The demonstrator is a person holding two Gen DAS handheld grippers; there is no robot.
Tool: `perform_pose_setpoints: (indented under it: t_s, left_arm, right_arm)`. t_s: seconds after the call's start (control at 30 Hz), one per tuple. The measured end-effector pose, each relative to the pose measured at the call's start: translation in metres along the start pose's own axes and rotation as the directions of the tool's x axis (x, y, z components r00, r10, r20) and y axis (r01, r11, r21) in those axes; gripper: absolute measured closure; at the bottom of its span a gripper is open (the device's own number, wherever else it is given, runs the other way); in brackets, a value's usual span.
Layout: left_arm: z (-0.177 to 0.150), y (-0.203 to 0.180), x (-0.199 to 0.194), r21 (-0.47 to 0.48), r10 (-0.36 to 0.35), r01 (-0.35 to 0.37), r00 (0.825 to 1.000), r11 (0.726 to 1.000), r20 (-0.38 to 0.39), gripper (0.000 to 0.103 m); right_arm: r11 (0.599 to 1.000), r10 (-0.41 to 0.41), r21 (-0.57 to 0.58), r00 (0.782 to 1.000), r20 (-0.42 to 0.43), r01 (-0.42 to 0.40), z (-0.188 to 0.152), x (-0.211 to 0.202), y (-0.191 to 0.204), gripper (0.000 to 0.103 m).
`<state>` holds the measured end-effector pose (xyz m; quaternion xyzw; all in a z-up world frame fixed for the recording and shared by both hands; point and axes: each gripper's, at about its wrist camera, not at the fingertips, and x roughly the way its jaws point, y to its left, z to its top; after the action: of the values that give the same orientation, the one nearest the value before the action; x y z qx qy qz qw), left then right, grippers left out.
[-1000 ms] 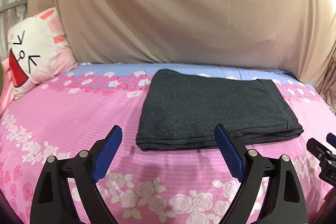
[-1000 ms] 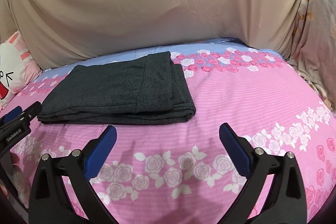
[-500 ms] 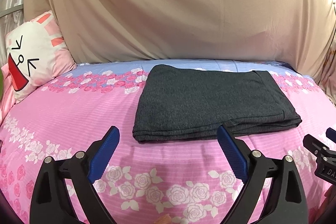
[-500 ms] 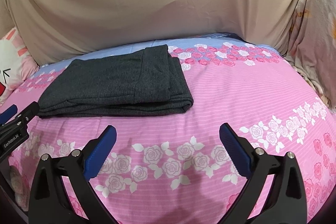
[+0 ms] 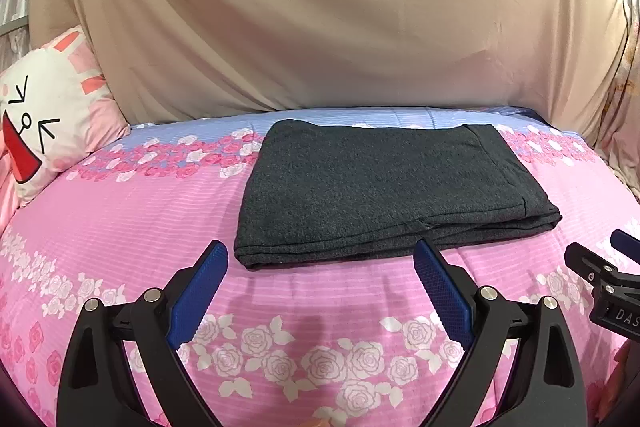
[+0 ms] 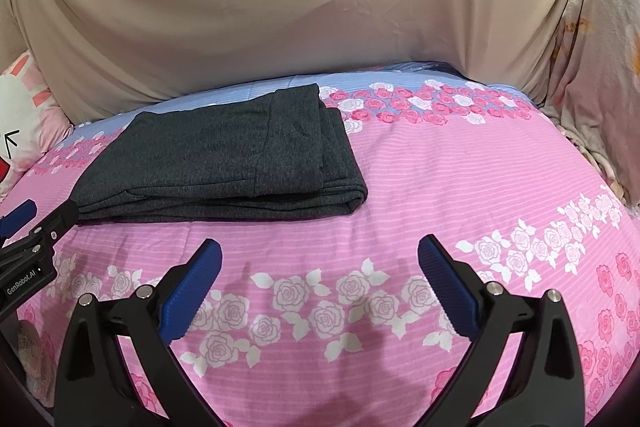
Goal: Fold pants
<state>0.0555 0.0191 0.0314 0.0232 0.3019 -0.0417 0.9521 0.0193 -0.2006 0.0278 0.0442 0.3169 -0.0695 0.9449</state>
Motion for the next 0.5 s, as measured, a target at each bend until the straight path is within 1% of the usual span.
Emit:
perform_pose_setpoints:
  t_s: [0.23,0.5]
  left_arm:
    - [0.0009,0.0044,0.0026,-0.023,-0.002,0.002,1.000,1.000,-0.018,0.011]
    - [-0.0003,0.0095,0.0025,-0.042,0.027,-0.027,1.000,0.999,-0.012,0.011]
  right_arm:
    - [1.000,-0.002,0.001,1.000,-0.001,0.002,0.0003,-0.0005,0.0010,0.007]
    - [1.000,-0.003,0.002,1.000,-0.001,0.003,0.0000,-0.0006,0.0012,0.007]
